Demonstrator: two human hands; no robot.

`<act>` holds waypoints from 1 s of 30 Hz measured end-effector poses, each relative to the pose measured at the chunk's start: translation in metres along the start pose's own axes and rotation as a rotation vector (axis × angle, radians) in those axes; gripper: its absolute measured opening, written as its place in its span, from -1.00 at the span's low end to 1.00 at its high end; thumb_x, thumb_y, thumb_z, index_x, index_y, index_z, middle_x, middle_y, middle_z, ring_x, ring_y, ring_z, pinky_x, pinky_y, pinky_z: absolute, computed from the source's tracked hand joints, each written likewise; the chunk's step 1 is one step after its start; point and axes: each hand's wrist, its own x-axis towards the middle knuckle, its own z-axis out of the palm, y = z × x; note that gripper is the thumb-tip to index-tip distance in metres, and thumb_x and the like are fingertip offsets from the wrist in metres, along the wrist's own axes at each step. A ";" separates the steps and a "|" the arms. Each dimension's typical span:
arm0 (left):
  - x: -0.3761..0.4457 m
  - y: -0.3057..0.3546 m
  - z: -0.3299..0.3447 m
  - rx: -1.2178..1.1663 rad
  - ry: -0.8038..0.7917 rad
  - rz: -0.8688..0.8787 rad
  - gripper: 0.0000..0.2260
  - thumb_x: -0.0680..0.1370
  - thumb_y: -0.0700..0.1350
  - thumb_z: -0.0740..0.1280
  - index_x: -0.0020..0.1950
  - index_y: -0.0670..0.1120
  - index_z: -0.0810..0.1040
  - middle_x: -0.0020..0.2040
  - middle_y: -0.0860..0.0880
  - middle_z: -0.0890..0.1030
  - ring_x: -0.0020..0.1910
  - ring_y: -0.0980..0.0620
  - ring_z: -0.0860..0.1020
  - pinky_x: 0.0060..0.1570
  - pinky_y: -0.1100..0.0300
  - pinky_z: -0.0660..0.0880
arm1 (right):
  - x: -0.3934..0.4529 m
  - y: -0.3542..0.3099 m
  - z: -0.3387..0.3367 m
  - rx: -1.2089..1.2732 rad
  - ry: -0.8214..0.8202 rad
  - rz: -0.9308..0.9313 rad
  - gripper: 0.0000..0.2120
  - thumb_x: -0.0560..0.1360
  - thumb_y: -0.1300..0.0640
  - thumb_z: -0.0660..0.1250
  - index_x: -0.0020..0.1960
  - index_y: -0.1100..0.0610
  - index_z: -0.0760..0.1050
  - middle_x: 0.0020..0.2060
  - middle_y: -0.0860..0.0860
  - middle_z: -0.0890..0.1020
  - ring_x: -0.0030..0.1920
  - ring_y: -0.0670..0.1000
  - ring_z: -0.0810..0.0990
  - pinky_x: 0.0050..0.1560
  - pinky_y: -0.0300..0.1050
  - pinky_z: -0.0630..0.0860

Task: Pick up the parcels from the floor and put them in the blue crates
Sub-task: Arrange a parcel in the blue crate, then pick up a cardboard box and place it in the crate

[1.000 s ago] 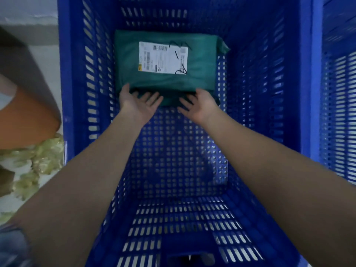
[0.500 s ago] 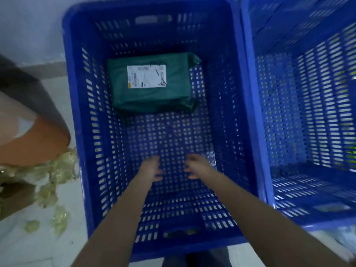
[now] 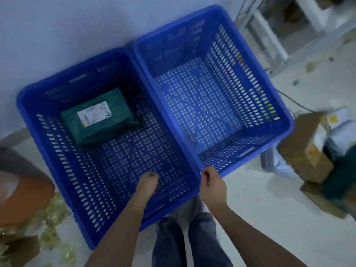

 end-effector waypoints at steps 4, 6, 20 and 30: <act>-0.008 0.032 0.012 0.127 0.205 0.225 -0.80 0.63 -0.10 0.12 0.04 -0.17 0.48 -0.14 -0.14 0.54 -0.19 -0.10 0.51 -0.08 -0.05 0.54 | 0.007 0.048 -0.054 0.180 0.316 0.284 -0.90 0.54 0.26 0.12 -0.09 0.14 0.39 -0.25 0.10 0.55 -0.22 0.15 0.49 -0.20 -0.10 0.35; -0.022 0.048 0.025 0.191 0.323 0.364 -0.81 0.63 -0.11 0.12 0.08 -0.18 0.46 -0.14 -0.13 0.54 -0.28 -0.08 0.48 -0.24 0.03 0.47 | 0.015 0.082 -0.078 0.278 0.420 0.428 -0.88 0.52 0.28 0.11 -0.07 0.16 0.41 -0.20 0.17 0.58 -0.17 0.20 0.54 -0.13 0.00 0.46; -0.118 0.102 0.277 0.732 0.362 0.832 -0.86 0.56 -0.23 0.23 0.09 -0.23 0.43 0.07 -0.15 0.47 -0.18 -0.03 0.41 -0.29 0.11 0.31 | -0.028 0.296 -0.229 0.692 0.201 0.939 -0.93 0.56 0.28 0.07 -0.06 0.26 0.31 -0.31 0.16 0.44 -0.42 0.06 0.39 -0.39 -0.18 0.30; -0.135 0.152 0.447 1.104 0.048 0.730 -0.72 0.57 -0.09 0.23 0.21 -0.22 0.39 0.22 -0.16 0.42 0.13 -0.16 0.48 -0.02 0.06 0.42 | -0.012 0.353 -0.282 0.842 0.075 0.997 -0.93 0.56 0.27 0.09 -0.06 0.26 0.30 -0.25 0.20 0.47 -0.40 0.07 0.40 -0.40 -0.19 0.30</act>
